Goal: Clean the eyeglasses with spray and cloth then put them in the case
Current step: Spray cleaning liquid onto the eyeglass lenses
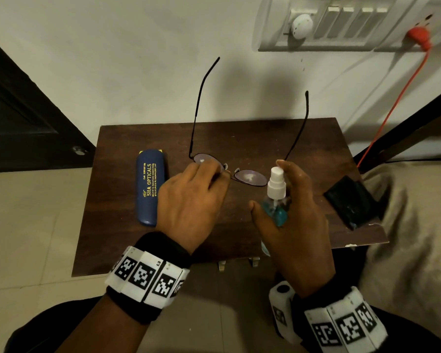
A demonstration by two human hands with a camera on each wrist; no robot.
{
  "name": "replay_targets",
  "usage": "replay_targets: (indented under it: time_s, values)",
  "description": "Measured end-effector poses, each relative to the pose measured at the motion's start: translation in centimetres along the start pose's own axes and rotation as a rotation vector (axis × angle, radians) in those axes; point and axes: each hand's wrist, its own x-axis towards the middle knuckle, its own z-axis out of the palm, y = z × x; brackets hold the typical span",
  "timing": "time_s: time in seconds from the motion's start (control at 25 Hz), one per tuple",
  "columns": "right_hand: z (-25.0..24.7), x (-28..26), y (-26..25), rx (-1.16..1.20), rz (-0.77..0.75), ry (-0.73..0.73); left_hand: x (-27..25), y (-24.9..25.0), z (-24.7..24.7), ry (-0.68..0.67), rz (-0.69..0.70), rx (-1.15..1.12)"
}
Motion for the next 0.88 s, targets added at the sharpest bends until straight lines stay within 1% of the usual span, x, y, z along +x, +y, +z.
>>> replay_targets:
  time_s: [0.12,0.32,0.56,0.72,0.88]
  values:
    - [0.2,0.1,0.2,-0.006,0.007,0.001,0.3,0.2,0.2,-0.124,-0.084,0.015]
    - [0.3,0.3,1.1,-0.013,0.025,0.009,0.9,0.4,1.6,-0.221,-0.121,-0.007]
    - [0.4,0.7,2.7,-0.007,0.091,0.025,1.1,0.1,3.3,-0.389,-0.215,0.06]
    - [0.5,1.0,3.0,-0.004,0.123,0.024,0.9,0.2,3.9,-0.458,-0.238,0.105]
    - [0.7,0.9,3.3,-0.011,0.123,0.023,0.9,0.3,4.2,-0.502,-0.264,0.095]
